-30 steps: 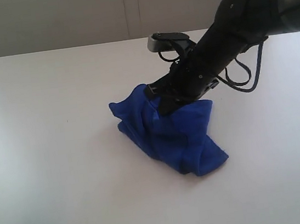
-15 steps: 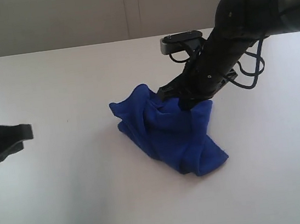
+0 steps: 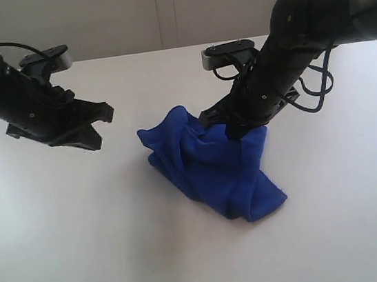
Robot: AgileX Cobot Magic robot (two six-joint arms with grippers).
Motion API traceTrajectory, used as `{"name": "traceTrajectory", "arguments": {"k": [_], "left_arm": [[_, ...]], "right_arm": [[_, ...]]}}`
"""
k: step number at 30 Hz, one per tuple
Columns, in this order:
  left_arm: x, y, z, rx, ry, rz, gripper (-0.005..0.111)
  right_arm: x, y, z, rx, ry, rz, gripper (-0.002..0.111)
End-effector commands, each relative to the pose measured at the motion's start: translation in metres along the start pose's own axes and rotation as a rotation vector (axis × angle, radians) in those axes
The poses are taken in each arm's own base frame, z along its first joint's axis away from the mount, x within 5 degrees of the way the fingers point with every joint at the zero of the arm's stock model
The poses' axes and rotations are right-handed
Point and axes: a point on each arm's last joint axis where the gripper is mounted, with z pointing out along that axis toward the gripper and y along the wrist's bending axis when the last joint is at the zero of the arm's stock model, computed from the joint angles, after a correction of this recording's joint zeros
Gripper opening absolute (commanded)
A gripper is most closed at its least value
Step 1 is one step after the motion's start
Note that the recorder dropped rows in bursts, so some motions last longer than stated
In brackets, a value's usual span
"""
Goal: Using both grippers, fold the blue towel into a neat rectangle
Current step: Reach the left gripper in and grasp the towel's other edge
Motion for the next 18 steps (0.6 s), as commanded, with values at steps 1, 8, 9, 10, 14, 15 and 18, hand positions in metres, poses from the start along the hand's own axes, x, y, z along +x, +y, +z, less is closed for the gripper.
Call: {"name": "traceTrajectory", "arguments": {"k": [1,8,9,10,14,15,18], "left_arm": [[-0.012,0.004,0.032,0.045,-0.051,-0.121,0.007],[-0.019,0.003,0.065,0.191,-0.122,-0.226,0.051],[-0.02,0.002,0.068,0.218,-0.132,-0.223,0.054],[-0.021,0.001,0.07,0.238,-0.145,-0.229,0.056],[-0.025,0.002,0.077,0.275,-0.19,-0.26,0.056],[-0.026,0.002,0.079,0.285,-0.201,-0.265,0.056],[-0.028,0.003,0.085,0.313,-0.232,-0.285,0.056]], "right_arm": [[0.001,-0.002,0.002,0.002,0.011,0.007,0.0],[0.001,-0.003,0.005,0.007,-0.002,0.009,0.0],[0.001,-0.003,0.006,0.008,0.0,0.01,0.0],[0.001,-0.004,0.008,0.008,0.004,0.011,0.0],[0.002,-0.005,0.013,0.009,0.015,0.014,0.0],[0.002,-0.005,0.013,0.01,0.014,0.014,0.0],[0.002,-0.006,0.016,0.011,0.014,0.016,0.0]]}}
